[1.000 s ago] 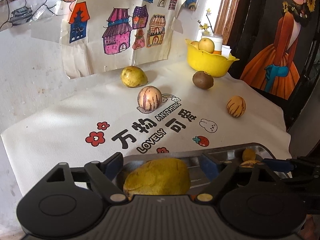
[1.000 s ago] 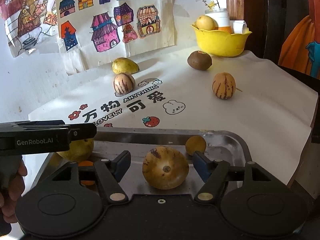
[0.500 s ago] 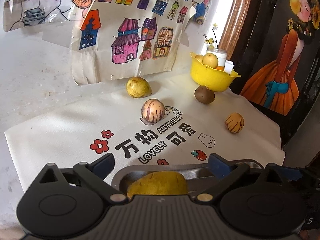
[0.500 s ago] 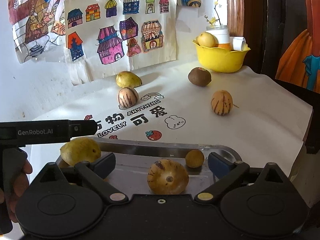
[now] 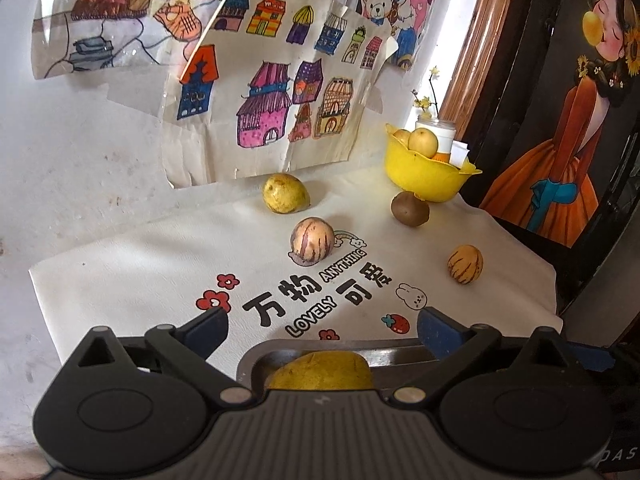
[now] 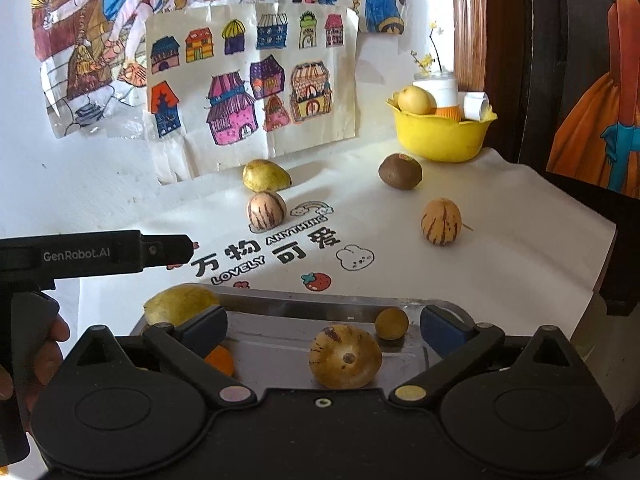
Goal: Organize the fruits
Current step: 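Lift both open tools out of the tray toward the striped fruits, then lower both open tools around the striped pepino fruits on the cloth, then grasp a striped pepino with the left tool while the right tool grasps another pepino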
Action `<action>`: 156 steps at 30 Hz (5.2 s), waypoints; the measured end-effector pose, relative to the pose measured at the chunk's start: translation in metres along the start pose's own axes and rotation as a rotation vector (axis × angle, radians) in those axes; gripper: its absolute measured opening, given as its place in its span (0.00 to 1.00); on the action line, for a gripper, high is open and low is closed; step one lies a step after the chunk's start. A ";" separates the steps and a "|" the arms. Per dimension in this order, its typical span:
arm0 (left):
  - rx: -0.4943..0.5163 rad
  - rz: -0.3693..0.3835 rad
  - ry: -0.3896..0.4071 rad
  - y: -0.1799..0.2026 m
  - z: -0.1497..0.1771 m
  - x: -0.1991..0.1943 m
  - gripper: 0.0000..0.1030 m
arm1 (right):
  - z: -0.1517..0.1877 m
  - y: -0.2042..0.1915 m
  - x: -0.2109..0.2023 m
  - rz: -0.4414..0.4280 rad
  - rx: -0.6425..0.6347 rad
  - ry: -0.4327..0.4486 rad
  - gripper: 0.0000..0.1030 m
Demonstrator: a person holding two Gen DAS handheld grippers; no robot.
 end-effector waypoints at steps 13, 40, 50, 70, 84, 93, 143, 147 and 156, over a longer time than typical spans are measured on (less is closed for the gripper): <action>0.022 0.006 0.065 0.007 -0.004 -0.040 0.99 | -0.001 -0.008 -0.050 0.026 -0.012 0.080 0.99; 0.061 -0.008 0.030 0.020 -0.052 0.008 0.99 | -0.046 0.020 -0.023 0.043 0.008 0.067 0.99; 0.049 -0.022 0.000 0.014 -0.079 0.048 0.99 | -0.074 0.041 0.019 0.044 0.023 0.028 0.99; 0.058 -0.040 -0.126 0.005 -0.111 0.142 0.99 | -0.105 0.080 0.101 0.025 0.084 -0.060 0.99; 0.124 -0.055 -0.296 0.003 -0.122 0.184 0.98 | -0.112 0.090 0.125 0.023 0.098 -0.077 0.99; 0.227 -0.111 -0.304 0.007 -0.120 0.199 0.72 | -0.113 0.098 0.128 0.025 0.111 -0.076 0.99; 0.322 -0.096 -0.255 0.002 -0.099 0.173 0.48 | -0.115 0.132 0.178 0.084 0.089 -0.149 0.49; 0.305 -0.092 -0.246 0.001 -0.099 0.170 0.47 | -0.117 0.124 0.172 0.057 0.081 -0.136 0.48; 0.282 -0.082 -0.178 0.005 -0.104 0.132 0.46 | -0.128 0.083 0.111 0.004 0.032 -0.057 0.48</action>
Point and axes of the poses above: each gripper's, at about its wrist camera, not at the fingertips, and x roughly the way its jaws point, y to its right, z to its underside, the point moved 7 cm from there along x, roughly the way its jaws point, and after that the axes turned 15 degrees about -y, right-handed, at the moved point
